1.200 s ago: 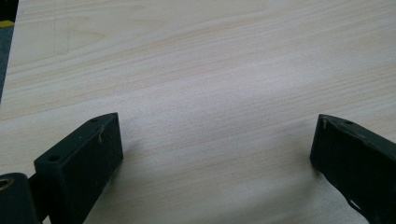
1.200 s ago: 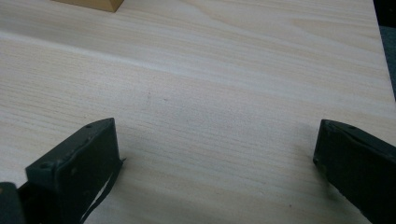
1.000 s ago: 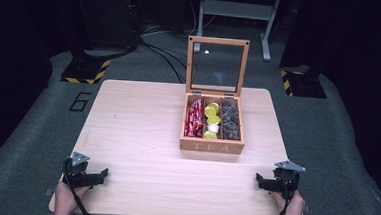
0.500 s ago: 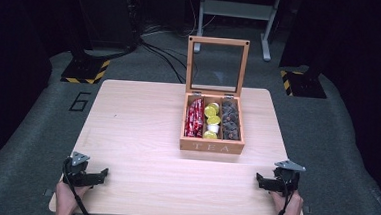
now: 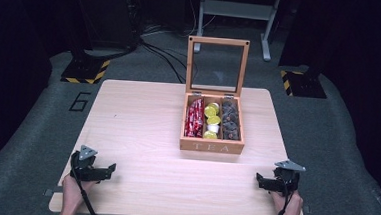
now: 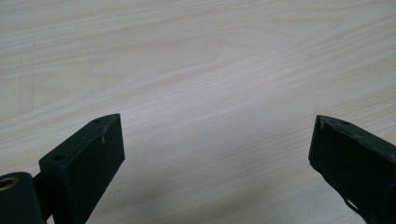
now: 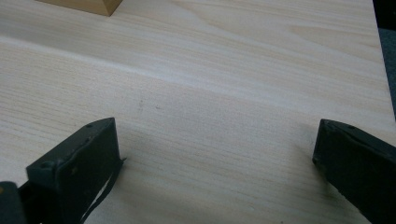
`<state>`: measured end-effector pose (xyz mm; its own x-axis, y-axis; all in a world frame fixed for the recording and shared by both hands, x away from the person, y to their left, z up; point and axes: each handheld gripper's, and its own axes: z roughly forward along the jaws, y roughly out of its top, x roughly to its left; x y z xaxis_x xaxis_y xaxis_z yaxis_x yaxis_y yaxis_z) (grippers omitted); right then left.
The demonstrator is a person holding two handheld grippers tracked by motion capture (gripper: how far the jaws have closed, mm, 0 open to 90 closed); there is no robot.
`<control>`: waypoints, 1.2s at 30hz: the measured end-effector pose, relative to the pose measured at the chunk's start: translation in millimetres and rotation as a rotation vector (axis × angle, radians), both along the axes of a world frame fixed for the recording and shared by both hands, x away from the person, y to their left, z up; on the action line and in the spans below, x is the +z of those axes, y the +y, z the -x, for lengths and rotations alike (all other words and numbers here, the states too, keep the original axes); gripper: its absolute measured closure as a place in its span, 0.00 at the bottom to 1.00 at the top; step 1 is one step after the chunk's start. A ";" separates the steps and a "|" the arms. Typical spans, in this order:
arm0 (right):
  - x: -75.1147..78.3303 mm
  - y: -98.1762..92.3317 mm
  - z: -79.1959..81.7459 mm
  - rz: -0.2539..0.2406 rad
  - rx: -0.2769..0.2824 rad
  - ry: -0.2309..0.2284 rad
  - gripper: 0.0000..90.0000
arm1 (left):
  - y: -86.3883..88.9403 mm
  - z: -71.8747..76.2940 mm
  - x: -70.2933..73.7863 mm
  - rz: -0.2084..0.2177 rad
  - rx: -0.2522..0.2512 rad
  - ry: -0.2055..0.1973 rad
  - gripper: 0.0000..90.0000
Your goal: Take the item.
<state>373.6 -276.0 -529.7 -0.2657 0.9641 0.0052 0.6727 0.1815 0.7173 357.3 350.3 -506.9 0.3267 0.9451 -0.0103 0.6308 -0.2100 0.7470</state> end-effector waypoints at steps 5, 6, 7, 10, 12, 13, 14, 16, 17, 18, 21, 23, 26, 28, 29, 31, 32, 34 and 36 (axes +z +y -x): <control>-0.1 0.0 0.0 -0.001 0.000 -0.001 0.00 | -7.2 -4.9 5.2 0.003 -0.020 -0.005 0.04; -0.1 -0.2 -0.1 0.000 0.001 -0.003 0.00 | -7.2 -4.9 5.2 0.003 -0.020 -0.005 0.04; -0.2 -0.2 -0.1 0.000 0.001 -0.005 0.00 | -9.9 -6.6 7.9 0.005 -0.026 -0.006 0.04; -0.2 -0.2 -0.1 -0.001 0.002 -0.005 0.00 | -13.2 -8.3 11.1 0.003 -0.036 -0.009 0.05; -0.2 -0.2 -0.1 0.000 0.001 -0.005 0.00 | -17.6 -10.8 13.5 0.007 -0.045 -0.017 0.05; -0.3 -0.2 -0.1 -0.001 0.001 -0.005 0.00 | -19.0 -11.7 15.1 0.008 -0.054 -0.010 0.05; -0.3 -0.2 -0.1 0.000 0.001 -0.006 0.00 | -20.2 -12.6 15.9 0.007 -0.056 -0.013 0.05; -0.2 -0.2 -0.1 -0.001 0.001 -0.005 0.00 | -23.5 -14.6 18.3 0.013 -0.060 -0.019 0.05; -0.3 -0.2 -0.1 -0.001 0.001 -0.006 0.00 | -25.4 -16.0 19.9 0.006 -0.065 -0.021 0.05; -0.2 -0.1 0.0 -0.001 0.001 -0.005 0.00 | -26.9 -16.7 20.8 0.008 -0.065 -0.019 0.05; -0.3 -0.2 -0.1 -0.001 0.002 -0.006 0.00 | -33.2 -20.6 24.2 0.009 -0.083 -0.023 0.05; -0.3 -0.1 -0.1 -0.002 0.001 -0.003 0.00 | -37.1 -22.5 26.6 0.010 -0.089 -0.027 0.05; -0.2 -0.2 0.0 -0.002 0.002 -0.001 0.00 | -42.2 -26.0 29.2 0.000 -0.098 -0.033 0.05; -0.2 -0.2 0.0 -0.002 0.003 -0.001 0.00 | -44.8 -28.3 31.2 0.004 -0.109 -0.028 0.06; -0.2 -0.2 0.0 -0.002 0.003 -0.001 0.00 | -45.8 -29.0 32.0 0.003 -0.111 -0.029 0.06; -0.2 -0.2 0.0 -0.002 0.002 -0.001 0.00 | -49.4 -31.6 34.2 0.011 -0.119 -0.030 0.06; -0.2 -0.2 0.0 -0.002 0.002 -0.001 0.00 | -50.8 -32.9 35.3 0.007 -0.126 -0.030 0.06; -0.2 -0.2 0.0 -0.002 0.003 -0.001 0.00 | -53.8 -35.0 36.9 0.000 -0.132 -0.034 0.06; -0.2 -0.2 0.0 -0.001 0.002 -0.002 0.00 | -57.3 -37.7 37.9 0.005 -0.137 -0.032 0.06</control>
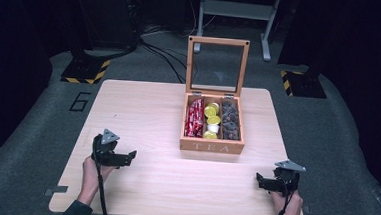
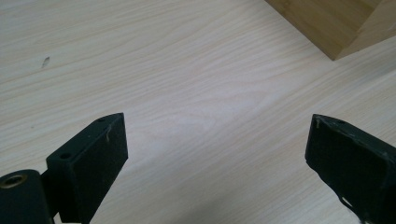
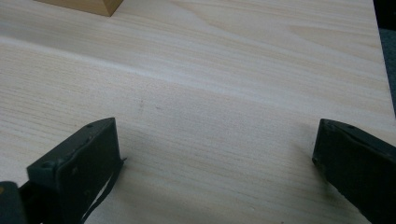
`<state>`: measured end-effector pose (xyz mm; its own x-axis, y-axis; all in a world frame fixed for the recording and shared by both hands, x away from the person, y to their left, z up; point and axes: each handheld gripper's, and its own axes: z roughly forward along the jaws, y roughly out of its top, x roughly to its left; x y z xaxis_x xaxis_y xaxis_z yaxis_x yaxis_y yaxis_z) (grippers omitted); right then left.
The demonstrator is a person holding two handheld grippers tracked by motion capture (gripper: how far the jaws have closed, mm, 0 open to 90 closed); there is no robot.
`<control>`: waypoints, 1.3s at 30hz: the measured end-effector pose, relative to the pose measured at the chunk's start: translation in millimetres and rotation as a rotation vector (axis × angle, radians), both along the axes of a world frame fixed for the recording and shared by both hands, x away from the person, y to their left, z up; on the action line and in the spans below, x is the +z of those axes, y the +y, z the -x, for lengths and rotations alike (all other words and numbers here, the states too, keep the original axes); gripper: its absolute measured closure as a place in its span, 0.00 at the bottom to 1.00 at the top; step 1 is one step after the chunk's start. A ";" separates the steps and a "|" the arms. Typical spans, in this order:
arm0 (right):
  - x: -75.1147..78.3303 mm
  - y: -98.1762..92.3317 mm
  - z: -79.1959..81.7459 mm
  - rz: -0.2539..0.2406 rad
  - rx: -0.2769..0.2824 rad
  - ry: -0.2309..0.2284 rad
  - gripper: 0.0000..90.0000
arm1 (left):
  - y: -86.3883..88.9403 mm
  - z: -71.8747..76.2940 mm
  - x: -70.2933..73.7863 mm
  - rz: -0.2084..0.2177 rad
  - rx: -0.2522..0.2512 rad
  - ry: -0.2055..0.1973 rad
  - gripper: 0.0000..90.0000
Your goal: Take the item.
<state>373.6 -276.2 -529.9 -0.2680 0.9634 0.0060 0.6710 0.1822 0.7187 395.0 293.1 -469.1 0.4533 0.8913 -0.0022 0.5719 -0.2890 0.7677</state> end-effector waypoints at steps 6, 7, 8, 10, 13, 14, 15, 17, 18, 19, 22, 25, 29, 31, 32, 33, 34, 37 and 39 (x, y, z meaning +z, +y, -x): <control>0.0 0.0 -0.2 0.001 0.001 -0.003 0.00 | -9.1 -7.6 3.0 0.018 -0.019 -0.006 0.06; 0.0 0.0 -0.1 0.000 0.001 -0.003 0.00 | -11.2 -9.3 4.3 0.022 -0.027 -0.001 0.06; 0.0 0.0 -0.2 0.001 0.001 -0.003 0.00 | -12.4 -10.2 4.9 0.019 -0.031 -0.002 0.07; 0.0 -0.1 -0.2 0.001 0.001 -0.003 0.00 | -16.5 -12.8 5.9 0.023 -0.039 -0.002 0.07; 0.0 -0.1 -0.2 0.001 0.001 -0.003 0.00 | -21.7 -16.2 9.4 0.021 -0.050 -0.004 0.07; 0.0 0.0 -0.2 0.001 0.001 -0.003 0.00 | -23.9 -17.6 10.4 0.022 -0.049 -0.011 0.07; 0.0 -0.1 -0.2 0.000 0.001 -0.003 0.00 | -25.7 -19.8 12.4 0.018 -0.059 -0.008 0.07; 0.0 -0.1 -0.2 0.001 0.001 -0.003 0.00 | -29.1 -22.8 14.8 0.015 -0.069 -0.010 0.07; 0.0 0.0 -0.2 0.001 0.001 -0.004 0.00 | -31.1 -24.4 16.3 0.018 -0.074 -0.009 0.07; 0.0 -0.1 -0.2 0.001 0.001 -0.003 0.00 | -33.5 -26.2 17.5 0.021 -0.076 -0.011 0.07; 0.0 0.0 -0.2 0.000 0.002 -0.003 0.00 | -41.2 -31.6 21.8 0.021 -0.089 -0.011 0.07; 0.0 0.0 -0.3 0.000 0.004 -0.004 0.00 | -49.1 -37.7 25.7 0.030 -0.105 -0.008 0.08; 0.0 0.0 -0.3 0.000 0.005 -0.005 0.00 | -60.3 -46.1 30.5 0.037 -0.116 -0.010 0.08; 0.0 0.0 -0.3 0.000 0.005 -0.005 0.01 | -67.7 -50.5 34.4 0.029 -0.124 -0.015 0.08; 0.0 -0.1 -0.3 0.000 0.006 -0.005 0.01 | -73.1 -53.9 36.1 0.035 -0.134 -0.016 0.08; 0.0 -0.1 -0.3 0.000 0.006 -0.005 0.01 | -73.1 -53.9 36.1 0.035 -0.134 -0.016 0.09; 0.0 -0.1 -0.3 0.000 0.006 -0.006 0.01 | -76.3 -55.5 37.3 0.032 -0.137 -0.011 0.09; 0.0 0.0 -0.3 0.001 0.008 -0.007 0.01 | -85.6 -60.8 39.7 0.020 -0.151 -0.015 0.09; 0.0 0.0 -0.3 0.001 0.007 -0.007 0.01 | -92.3 -64.2 40.7 0.028 -0.147 -0.021 0.08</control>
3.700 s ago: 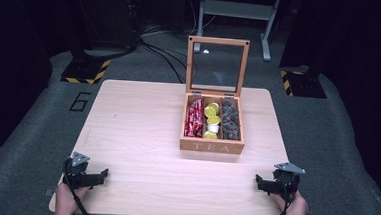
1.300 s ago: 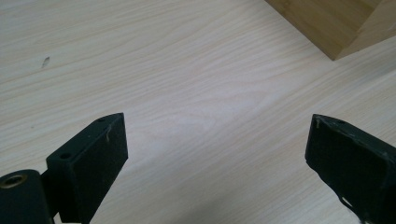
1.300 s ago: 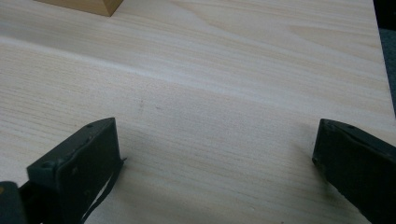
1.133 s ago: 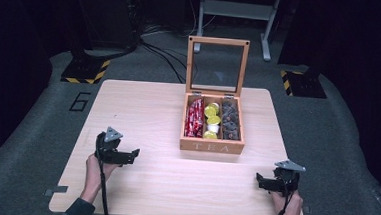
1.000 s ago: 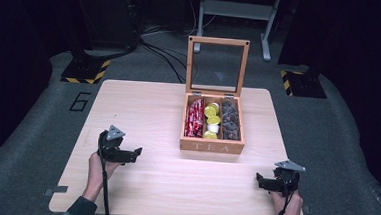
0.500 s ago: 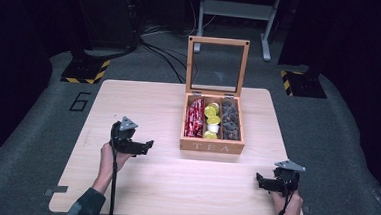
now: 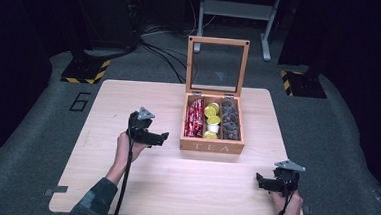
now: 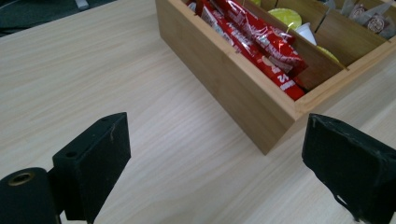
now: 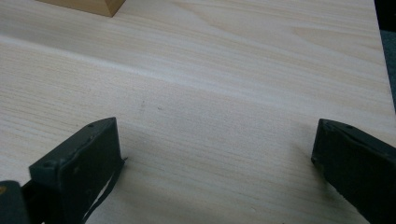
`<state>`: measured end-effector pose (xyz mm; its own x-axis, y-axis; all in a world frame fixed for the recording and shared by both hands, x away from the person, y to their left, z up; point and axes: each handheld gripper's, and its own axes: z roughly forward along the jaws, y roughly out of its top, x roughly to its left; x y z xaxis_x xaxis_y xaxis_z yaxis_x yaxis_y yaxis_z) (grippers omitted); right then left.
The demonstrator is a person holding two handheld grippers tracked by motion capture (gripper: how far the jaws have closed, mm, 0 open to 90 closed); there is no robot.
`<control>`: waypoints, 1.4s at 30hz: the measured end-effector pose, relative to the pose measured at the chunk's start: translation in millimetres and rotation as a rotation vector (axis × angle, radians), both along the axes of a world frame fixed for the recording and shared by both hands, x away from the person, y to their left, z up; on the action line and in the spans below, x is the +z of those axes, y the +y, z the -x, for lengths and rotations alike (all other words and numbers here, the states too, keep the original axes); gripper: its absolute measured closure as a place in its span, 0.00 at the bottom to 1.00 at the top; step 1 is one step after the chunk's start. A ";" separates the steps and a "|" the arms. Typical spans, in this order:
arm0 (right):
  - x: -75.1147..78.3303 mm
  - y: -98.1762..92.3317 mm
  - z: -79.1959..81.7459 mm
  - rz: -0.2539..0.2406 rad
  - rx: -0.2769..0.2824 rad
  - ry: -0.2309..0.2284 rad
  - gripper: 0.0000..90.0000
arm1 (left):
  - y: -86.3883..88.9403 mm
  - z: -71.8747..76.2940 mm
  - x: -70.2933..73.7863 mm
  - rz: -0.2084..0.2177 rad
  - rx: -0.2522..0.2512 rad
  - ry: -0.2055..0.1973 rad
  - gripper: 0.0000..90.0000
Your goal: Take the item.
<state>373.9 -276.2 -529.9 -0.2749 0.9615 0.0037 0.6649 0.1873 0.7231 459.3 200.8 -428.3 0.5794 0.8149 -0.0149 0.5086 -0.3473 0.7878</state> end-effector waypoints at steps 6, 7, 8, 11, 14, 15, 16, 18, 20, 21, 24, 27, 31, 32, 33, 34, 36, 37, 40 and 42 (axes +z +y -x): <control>0.1 -0.3 0.2 0.005 0.005 0.000 0.01 | -17.7 -14.1 2.9 -0.007 -0.013 0.006 0.07; 0.0 -0.4 0.1 0.006 0.006 0.000 0.01 | -21.5 -16.5 3.2 -0.004 -0.018 0.005 0.07; 0.0 -0.4 0.1 0.007 0.007 -0.001 0.01 | -25.4 -19.0 3.8 -0.007 -0.020 0.008 0.07; 0.0 -0.4 0.1 0.006 0.008 -0.001 0.01 | -37.7 -26.0 4.1 -0.014 -0.027 0.011 0.06; 0.1 -0.3 0.2 0.005 0.009 -0.002 0.02 | -49.6 -32.8 2.7 -0.020 -0.040 0.022 0.06; 0.2 -0.2 0.3 0.004 0.007 -0.002 0.02 | -53.0 -34.6 2.3 -0.027 -0.048 0.026 0.06; 0.2 -0.1 0.4 0.005 0.008 -0.002 0.02 | -56.9 -36.5 1.4 -0.022 -0.047 0.025 0.06; 0.2 -0.1 0.4 0.006 0.008 -0.003 0.02 | -62.8 -40.1 0.8 -0.023 -0.052 0.028 0.06; 0.3 0.3 0.8 0.007 0.007 -0.001 0.02 | -66.9 -44.3 1.1 -0.020 -0.057 0.033 0.07; 0.3 0.4 0.9 0.007 0.007 -0.002 0.02 | -68.9 -46.5 1.4 -0.018 -0.061 0.036 0.07; 0.4 0.6 1.1 0.011 0.007 -0.003 0.02 | -75.6 -50.9 2.1 -0.018 -0.057 0.025 0.08; 0.3 0.4 1.1 0.013 0.013 -0.011 0.02 | -85.4 -57.0 1.8 -0.022 -0.065 0.029 0.09; 0.3 0.5 1.1 0.014 0.013 -0.012 0.02 | -96.6 -60.8 -0.7 -0.018 -0.069 0.024 0.12; 0.3 0.5 1.2 0.014 0.013 -0.012 0.03 | -99.2 -62.4 -1.5 -0.020 -0.076 0.035 0.16; 0.3 0.5 1.2 0.013 0.014 -0.013 0.03 | -102.6 -65.0 -2.8 -0.022 -0.075 0.047 0.17; 0.3 0.5 1.3 0.013 0.015 -0.013 0.03 | -102.6 -65.0 -2.8 -0.022 -0.075 0.047 0.19; 0.3 0.6 1.2 0.012 0.014 -0.013 0.03 | -107.5 -69.9 -3.2 -0.027 -0.081 0.064 0.23; 0.3 0.4 1.2 0.013 0.016 -0.013 0.03 | -110.0 -71.0 -3.9 -0.024 -0.073 0.066 0.27; 0.3 0.5 1.2 0.011 0.014 -0.013 0.03 | -113.6 -72.7 -5.5 -0.038 -0.063 0.063 0.34; 0.3 0.3 1.2 0.011 0.016 -0.012 0.03 | -115.2 -74.8 -7.9 -0.053 -0.054 0.068 0.38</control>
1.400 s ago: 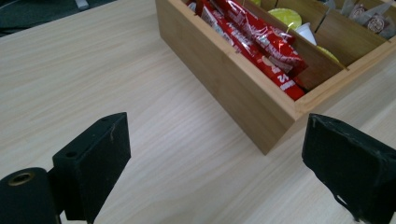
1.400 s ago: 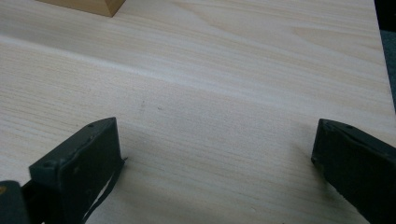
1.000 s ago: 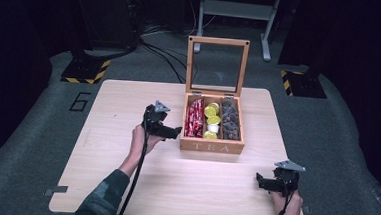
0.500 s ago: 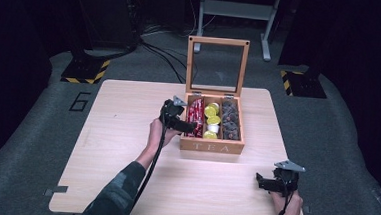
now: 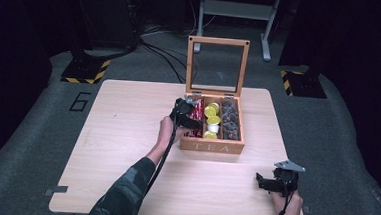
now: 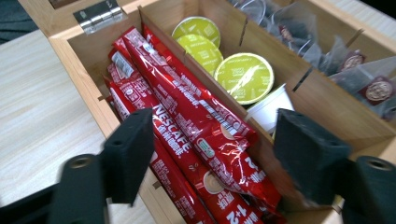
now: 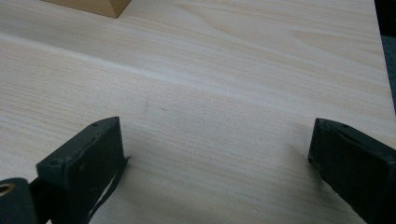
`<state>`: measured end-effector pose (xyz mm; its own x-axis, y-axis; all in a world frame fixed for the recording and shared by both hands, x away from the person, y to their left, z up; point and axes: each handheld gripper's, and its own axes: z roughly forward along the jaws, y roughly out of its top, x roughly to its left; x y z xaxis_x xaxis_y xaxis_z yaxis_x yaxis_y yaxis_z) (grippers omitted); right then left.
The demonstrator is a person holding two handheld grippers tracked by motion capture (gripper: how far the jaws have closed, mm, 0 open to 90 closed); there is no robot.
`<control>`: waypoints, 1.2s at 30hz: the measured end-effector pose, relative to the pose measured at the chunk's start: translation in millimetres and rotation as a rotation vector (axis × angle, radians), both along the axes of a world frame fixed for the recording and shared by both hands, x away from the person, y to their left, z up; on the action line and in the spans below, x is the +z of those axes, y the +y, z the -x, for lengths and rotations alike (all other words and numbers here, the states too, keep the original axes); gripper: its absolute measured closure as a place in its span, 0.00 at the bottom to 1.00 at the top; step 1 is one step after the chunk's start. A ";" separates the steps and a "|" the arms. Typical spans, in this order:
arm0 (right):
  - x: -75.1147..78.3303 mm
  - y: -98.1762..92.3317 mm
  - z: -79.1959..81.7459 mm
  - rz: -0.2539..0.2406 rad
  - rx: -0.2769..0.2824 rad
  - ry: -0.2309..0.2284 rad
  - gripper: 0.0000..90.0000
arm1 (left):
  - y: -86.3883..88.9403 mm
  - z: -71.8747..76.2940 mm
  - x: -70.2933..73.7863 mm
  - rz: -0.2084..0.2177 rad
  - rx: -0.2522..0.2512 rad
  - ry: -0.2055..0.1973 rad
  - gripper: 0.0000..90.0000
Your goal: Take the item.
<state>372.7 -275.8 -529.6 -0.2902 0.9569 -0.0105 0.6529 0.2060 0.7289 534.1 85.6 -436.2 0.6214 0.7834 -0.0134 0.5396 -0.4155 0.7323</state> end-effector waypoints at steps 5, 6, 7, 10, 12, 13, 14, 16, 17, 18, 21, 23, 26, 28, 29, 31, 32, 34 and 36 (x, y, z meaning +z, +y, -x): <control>0.0 -0.3 0.0 -0.002 0.003 0.001 0.03 | -2.7 -7.8 -7.6 0.020 0.024 0.062 0.48; 0.0 -0.3 0.0 -0.002 0.003 0.001 0.03 | -2.7 -7.8 -7.6 0.020 0.024 0.062 0.51; 0.1 -0.2 0.0 -0.001 0.003 0.003 0.04 | -5.0 -8.7 -8.7 0.001 0.045 0.065 0.54; 0.2 -0.4 0.0 -0.005 0.005 0.005 0.04 | -6.6 -9.3 -9.4 0.002 0.049 0.075 0.57; 0.2 -0.4 -0.1 -0.004 0.005 0.005 0.04 | -8.9 -9.8 -11.4 0.001 0.052 0.083 0.63; 0.2 -0.5 -0.1 -0.005 0.005 0.006 0.04 | -9.5 -10.1 -11.9 0.000 0.055 0.080 0.63; 0.2 -0.5 -0.1 -0.005 0.005 0.005 0.04 | -10.0 -10.2 -12.3 0.002 0.056 0.080 0.64; 0.1 -0.5 -0.1 -0.004 0.006 0.006 0.04 | -11.4 -10.3 -12.1 -0.005 0.059 0.087 0.66; 0.1 -0.6 -0.1 -0.004 0.007 0.006 0.04 | -12.2 -10.4 -12.2 -0.010 0.062 0.092 0.68; 0.1 -0.6 -0.2 -0.005 0.007 0.007 0.04 | -12.3 -10.7 -12.4 -0.010 0.062 0.095 0.69; 0.1 -0.6 -0.1 -0.005 0.006 0.007 0.04 | -12.2 -11.5 -13.2 -0.003 0.074 0.107 0.73; 0.1 -0.6 -0.1 -0.005 0.007 0.007 0.04 | -12.4 -11.5 -14.2 0.000 0.076 0.112 0.77; 0.1 -0.6 -0.1 -0.005 0.006 0.007 0.04 | -12.0 -11.7 -15.9 0.010 0.078 0.126 0.81; 0.1 -0.6 -0.1 -0.005 0.006 0.007 0.04 | -11.1 -11.9 -16.9 0.023 0.084 0.131 0.83; 0.1 -0.7 -0.2 -0.005 0.007 0.007 0.04 | -10.7 -11.9 -17.0 0.027 0.088 0.132 0.84; 0.1 -0.7 -0.2 -0.005 0.007 0.007 0.04 | -9.8 -11.4 -16.7 0.033 0.087 0.133 0.86; 0.1 -0.7 -0.2 -0.005 0.007 0.007 0.04 | -9.4 -10.9 -16.5 0.040 0.089 0.131 0.87; 0.1 -0.7 -0.1 -0.005 0.007 0.007 0.04 | -7.5 -9.8 -15.3 0.051 0.093 0.124 0.89; 0.1 -0.7 -0.1 -0.005 0.007 0.007 0.04 | -3.8 -9.3 -14.0 0.071 0.097 0.121 0.91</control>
